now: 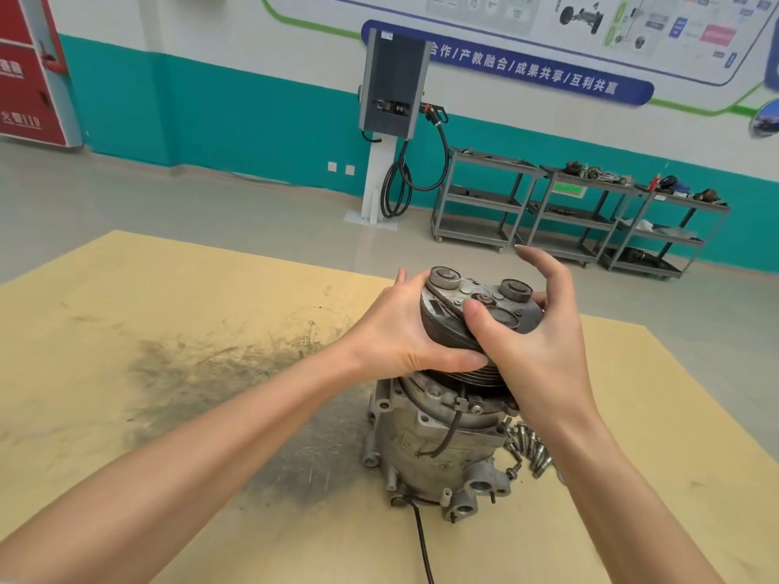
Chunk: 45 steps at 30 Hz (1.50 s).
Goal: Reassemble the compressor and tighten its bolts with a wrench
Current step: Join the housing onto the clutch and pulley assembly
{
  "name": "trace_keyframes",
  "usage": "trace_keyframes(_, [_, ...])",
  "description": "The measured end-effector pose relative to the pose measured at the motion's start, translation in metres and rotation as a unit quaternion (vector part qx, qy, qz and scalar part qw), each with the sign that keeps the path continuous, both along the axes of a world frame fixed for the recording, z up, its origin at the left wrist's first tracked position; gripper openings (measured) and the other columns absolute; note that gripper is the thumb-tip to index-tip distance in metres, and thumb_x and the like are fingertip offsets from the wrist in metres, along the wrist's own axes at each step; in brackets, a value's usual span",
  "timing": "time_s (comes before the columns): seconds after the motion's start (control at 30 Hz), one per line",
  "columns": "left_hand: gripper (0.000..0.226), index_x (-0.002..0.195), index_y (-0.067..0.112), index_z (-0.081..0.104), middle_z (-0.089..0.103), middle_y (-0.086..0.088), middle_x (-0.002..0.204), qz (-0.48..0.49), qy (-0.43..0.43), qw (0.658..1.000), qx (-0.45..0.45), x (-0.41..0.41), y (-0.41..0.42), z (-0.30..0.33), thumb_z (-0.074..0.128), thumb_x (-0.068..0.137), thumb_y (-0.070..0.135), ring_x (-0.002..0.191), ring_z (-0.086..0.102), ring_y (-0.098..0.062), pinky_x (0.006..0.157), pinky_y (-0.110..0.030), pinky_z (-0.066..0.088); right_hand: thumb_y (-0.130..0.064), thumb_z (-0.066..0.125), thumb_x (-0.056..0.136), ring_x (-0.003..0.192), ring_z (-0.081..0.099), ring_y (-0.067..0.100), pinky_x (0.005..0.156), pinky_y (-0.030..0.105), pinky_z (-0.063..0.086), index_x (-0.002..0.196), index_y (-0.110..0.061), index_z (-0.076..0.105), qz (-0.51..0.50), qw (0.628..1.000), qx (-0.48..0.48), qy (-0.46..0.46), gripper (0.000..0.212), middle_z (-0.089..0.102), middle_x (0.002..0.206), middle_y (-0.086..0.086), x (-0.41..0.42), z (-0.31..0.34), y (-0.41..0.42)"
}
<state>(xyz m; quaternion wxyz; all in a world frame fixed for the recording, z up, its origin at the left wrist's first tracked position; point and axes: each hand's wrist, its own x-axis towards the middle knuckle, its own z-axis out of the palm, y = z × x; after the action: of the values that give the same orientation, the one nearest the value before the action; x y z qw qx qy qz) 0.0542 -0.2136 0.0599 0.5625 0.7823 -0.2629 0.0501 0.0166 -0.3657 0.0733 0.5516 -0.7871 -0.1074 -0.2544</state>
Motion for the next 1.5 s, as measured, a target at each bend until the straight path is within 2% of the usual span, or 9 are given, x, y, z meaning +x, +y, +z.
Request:
trace_keyframes(0.33, [0.063,0.106,0.033,0.053,0.072,0.011,0.107,-0.034,0.002,0.999,0.003,0.005,0.003,-0.001,0.081,0.05,0.045,0.108,0.064,-0.004,0.119,-0.055,0.018,-0.046,0.074,0.065,0.11,0.06,0.023,0.095,0.044,0.051,0.131,-0.04,0.044,-0.035,0.999,0.005,0.007,0.073,0.058,0.117,0.006,-0.004,-0.004,0.006])
trace_keyframes(0.47, [0.066,0.111,0.029,0.056,0.071,0.001,0.112,-0.045,0.005,0.999,-0.015,0.009,0.005,-0.005,0.084,0.052,0.039,0.114,0.063,-0.016,0.114,-0.055,0.031,-0.049,0.072,0.064,0.112,0.059,0.024,0.096,0.044,0.049,0.13,-0.04,0.043,-0.042,0.999,0.008,0.012,0.073,0.059,0.117,0.007,-0.006,-0.005,0.008])
trace_keyframes(0.77, [0.073,0.118,0.025,0.051,0.07,0.005,0.114,-0.107,0.047,0.993,-0.032,0.014,0.009,-0.008,0.084,0.054,0.029,0.108,0.066,-0.013,0.089,-0.023,0.05,-0.047,0.08,0.069,0.115,0.056,0.019,0.1,0.041,0.047,0.134,-0.035,0.042,-0.054,0.998,-0.007,0.034,0.076,0.056,0.12,0.004,-0.01,-0.003,0.009])
trace_keyframes(0.93, [0.097,0.14,0.027,0.037,0.051,0.01,0.142,-0.114,0.048,0.986,0.108,0.015,0.027,0.01,0.071,0.061,0.071,0.126,0.05,0.001,0.103,-0.021,0.041,-0.051,0.075,0.071,0.121,0.049,0.016,0.104,0.04,0.044,0.138,-0.034,0.039,-0.056,0.997,-0.031,0.046,0.079,0.05,0.125,-0.002,-0.012,-0.001,0.007])
trace_keyframes(1.03, [0.125,0.15,0.028,0.027,0.038,0.014,0.151,-0.064,0.046,0.99,0.116,0.015,0.044,0.017,0.036,0.049,0.101,0.135,0.035,0.004,0.109,-0.017,0.029,-0.053,0.074,0.074,0.123,0.045,0.015,0.106,0.04,0.041,0.139,-0.033,0.038,-0.059,0.996,-0.037,0.051,0.078,0.048,0.127,-0.004,-0.014,-0.001,0.008])
trace_keyframes(1.13, [0.126,0.149,0.025,0.031,0.053,0.027,0.132,-0.048,0.081,0.995,0.04,0.017,0.056,0.017,0.029,0.049,0.102,0.135,0.038,0.005,0.117,-0.026,0.022,-0.054,0.073,0.074,0.123,0.045,0.016,0.106,0.042,0.041,0.139,-0.033,0.038,-0.061,0.996,-0.038,0.055,0.077,0.048,0.127,-0.004,-0.014,-0.002,0.008])
trace_keyframes(1.27, [0.105,0.147,0.019,0.034,0.059,0.018,0.13,-0.059,0.14,0.988,-0.041,0.018,0.059,0.012,0.022,0.068,0.087,0.133,0.043,0.001,0.12,-0.03,0.02,-0.057,0.073,0.072,0.124,0.046,0.017,0.106,0.042,0.042,0.14,-0.033,0.038,-0.055,0.996,-0.038,0.06,0.08,0.048,0.127,-0.003,-0.013,-0.002,0.007])
trace_keyframes(1.4, [0.1,0.147,0.021,0.034,0.053,0.015,0.136,-0.063,0.132,0.989,0.013,0.01,0.058,0.009,0.026,0.071,0.086,0.128,0.044,0.004,0.12,-0.032,0.023,-0.057,0.075,0.071,0.122,0.05,0.017,0.104,0.042,0.045,0.141,-0.032,0.036,-0.029,0.997,-0.034,0.066,0.084,0.049,0.13,0.0,-0.013,-0.001,0.005])
trace_keyframes(1.5, [0.12,0.15,0.027,0.028,0.036,0.007,0.154,-0.066,0.078,0.988,0.113,0.005,0.049,0.019,0.041,0.053,0.096,0.127,0.041,0.01,0.107,-0.013,0.032,-0.061,0.077,0.065,0.118,0.054,0.011,0.101,0.037,0.048,0.142,-0.036,0.034,-0.008,0.997,-0.035,0.063,0.092,0.053,0.128,-0.005,-0.013,0.0,0.002])
